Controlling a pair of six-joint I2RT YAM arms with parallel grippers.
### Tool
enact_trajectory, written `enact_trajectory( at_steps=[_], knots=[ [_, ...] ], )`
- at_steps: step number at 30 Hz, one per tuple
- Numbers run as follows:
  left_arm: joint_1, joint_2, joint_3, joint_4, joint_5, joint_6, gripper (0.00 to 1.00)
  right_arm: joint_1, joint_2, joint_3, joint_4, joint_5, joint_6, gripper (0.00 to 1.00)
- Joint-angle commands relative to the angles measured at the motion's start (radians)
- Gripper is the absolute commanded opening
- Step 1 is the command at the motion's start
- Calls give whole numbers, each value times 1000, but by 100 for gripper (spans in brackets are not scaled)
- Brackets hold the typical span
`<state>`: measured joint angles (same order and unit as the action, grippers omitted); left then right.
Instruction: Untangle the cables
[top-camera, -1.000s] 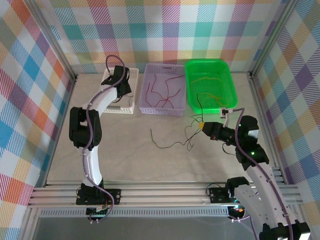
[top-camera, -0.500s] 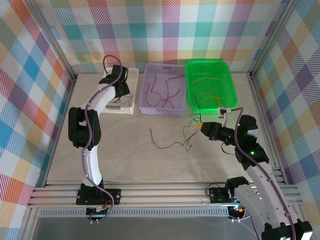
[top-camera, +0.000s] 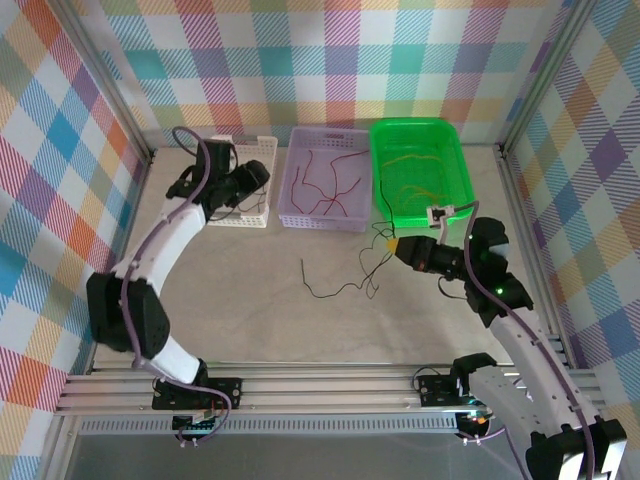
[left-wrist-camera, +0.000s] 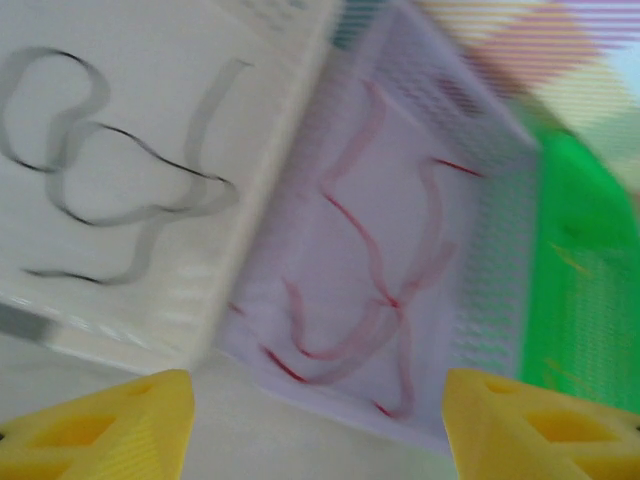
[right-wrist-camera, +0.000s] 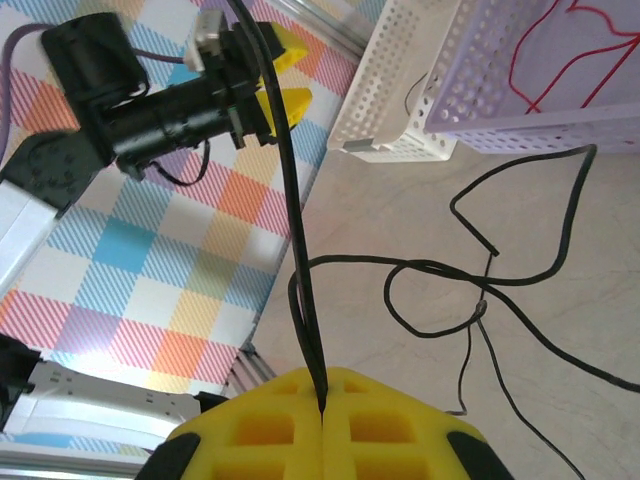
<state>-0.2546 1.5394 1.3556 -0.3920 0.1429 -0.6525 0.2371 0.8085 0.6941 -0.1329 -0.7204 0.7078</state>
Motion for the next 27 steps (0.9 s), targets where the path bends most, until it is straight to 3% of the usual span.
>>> enact_trajectory(
  at_steps=[1, 7, 11, 18, 22, 27],
  knots=[
    [-130, -90, -125, 195, 160, -76, 66, 14, 19, 40, 56, -31, 29, 0],
    [-359, -211, -303, 404, 290, -31, 66, 34, 56, 76, 19, -7, 29, 0],
    [-466, -255, -341, 353, 342, 146, 66, 45, 61, 96, -7, -5, 27, 0],
    [-590, -277, -415, 304, 445, 337, 66, 56, 62, 111, -22, -24, 42, 0],
    [-675, -249, -418, 217, 376, 435, 66, 60, 61, 114, -24, -29, 50, 0],
    [-693, -226, -415, 194, 276, 459, 65, 71, 60, 121, -31, -34, 56, 0]
  ],
)
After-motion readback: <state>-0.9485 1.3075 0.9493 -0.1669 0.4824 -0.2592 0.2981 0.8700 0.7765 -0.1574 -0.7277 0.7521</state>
